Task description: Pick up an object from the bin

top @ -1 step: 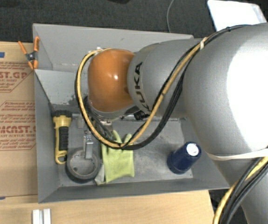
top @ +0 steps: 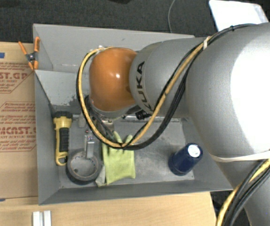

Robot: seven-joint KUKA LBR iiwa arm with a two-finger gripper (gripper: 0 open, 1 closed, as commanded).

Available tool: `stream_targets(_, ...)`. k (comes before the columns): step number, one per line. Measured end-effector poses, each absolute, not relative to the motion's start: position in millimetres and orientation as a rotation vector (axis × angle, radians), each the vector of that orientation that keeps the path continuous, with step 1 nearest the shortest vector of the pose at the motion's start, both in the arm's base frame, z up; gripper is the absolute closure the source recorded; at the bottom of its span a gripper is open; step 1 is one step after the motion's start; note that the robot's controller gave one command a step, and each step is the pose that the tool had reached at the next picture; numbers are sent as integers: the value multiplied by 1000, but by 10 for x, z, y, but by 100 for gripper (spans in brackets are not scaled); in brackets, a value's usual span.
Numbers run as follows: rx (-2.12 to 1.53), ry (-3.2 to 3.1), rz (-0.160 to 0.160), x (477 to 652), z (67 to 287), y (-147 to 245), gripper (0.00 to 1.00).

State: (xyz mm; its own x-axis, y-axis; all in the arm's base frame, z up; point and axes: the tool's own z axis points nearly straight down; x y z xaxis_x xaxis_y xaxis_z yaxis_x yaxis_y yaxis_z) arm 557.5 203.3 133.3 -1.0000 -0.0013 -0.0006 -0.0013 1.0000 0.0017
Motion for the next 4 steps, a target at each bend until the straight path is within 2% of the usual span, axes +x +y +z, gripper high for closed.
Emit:
stream_targets(1,-135,3140,1,5249,1479,1842,0)
stream_targets(2,-347,3120,4,5027,1964,1672,0)
stream_targets(3,-625,3078,4,5004,1538,1438,0)
stream_targets(4,-710,3054,6,4923,1394,1437,0)
